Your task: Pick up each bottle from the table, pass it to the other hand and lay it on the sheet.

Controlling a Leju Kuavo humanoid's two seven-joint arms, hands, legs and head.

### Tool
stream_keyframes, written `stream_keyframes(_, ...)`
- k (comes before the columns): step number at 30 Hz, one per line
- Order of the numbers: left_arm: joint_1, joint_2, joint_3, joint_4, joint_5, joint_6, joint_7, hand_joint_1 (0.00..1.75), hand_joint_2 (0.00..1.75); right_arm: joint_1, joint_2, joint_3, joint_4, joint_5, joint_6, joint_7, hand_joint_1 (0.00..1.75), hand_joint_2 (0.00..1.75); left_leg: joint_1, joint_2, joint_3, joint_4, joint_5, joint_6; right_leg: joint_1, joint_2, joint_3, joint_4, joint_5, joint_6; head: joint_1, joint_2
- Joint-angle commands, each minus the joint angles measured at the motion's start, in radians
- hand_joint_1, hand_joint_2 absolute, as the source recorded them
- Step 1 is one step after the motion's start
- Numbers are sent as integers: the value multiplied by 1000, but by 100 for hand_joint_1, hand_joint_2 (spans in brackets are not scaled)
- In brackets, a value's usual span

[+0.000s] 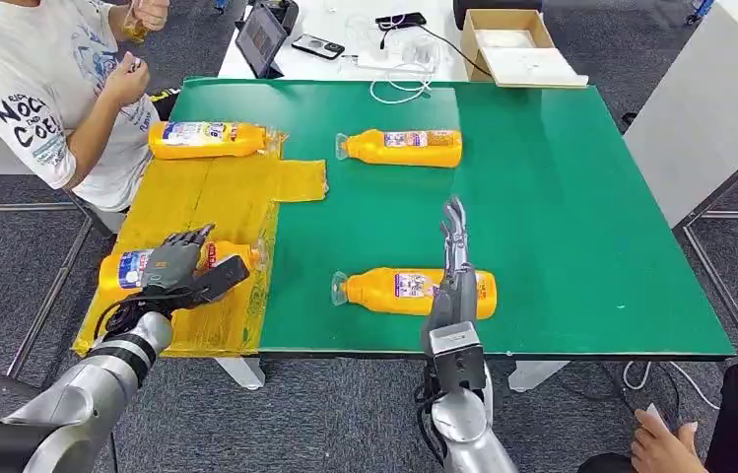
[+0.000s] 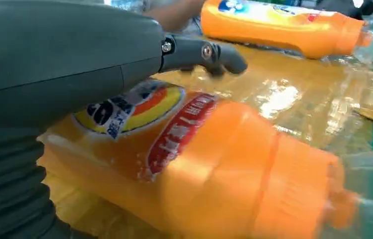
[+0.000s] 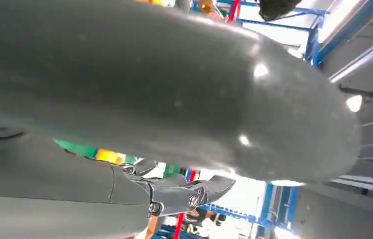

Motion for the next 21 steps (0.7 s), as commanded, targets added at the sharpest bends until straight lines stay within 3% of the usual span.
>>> stream_keyframes(1,2,-32,93,68,56,-135,-22,0,0,-51,4,-44,117,-12,6,15,0,0,0,1,5,-1,-1,0,1,0,4,-1,0,-2,0,0)
stream_keyframes(3,4,-40,134,62,112,-210,-46,0,0,-56,8,-59,130,-15,9,18,0,0,0,1,7,-1,-1,0,1,0,7,-1,0,-2,0,0)
stream_keyframes(7,5,-42,141,60,121,-218,-50,0,0,-57,9,-61,131,-16,10,18,0,0,0,0,10,-2,0,0,0,-1,10,-1,-1,-2,0,0)
stream_keyframes(12,4,-88,319,4,361,-325,-184,0,0,-50,8,-68,142,-13,18,17,0,0,0,0,13,-2,0,0,1,-2,13,-2,0,-2,0,0)
stream_keyframes(15,16,-155,437,-116,522,-171,-318,0,0,-33,5,-62,142,21,16,25,0,0,0,-2,13,-2,0,0,1,-4,13,-2,-1,-2,0,0)
stream_keyframes(16,42,-188,438,-224,598,-86,-360,0,0,-28,-2,-45,147,67,17,42,0,175,1,-4,13,-2,0,0,1,-6,14,-2,-1,-3,0,0)
stream_keyframes(20,69,-199,398,-303,644,-52,-358,0,0,-33,-9,-28,171,100,16,54,0,175,1,-2,9,-1,0,0,1,-4,10,-1,0,-2,0,0)
stream_keyframes(21,113,-200,345,-411,704,4,-360,0,0,-49,-30,-1,196,164,15,87,0,175,1,-1,10,0,-1,0,2,-4,11,-2,-1,-3,0,0)
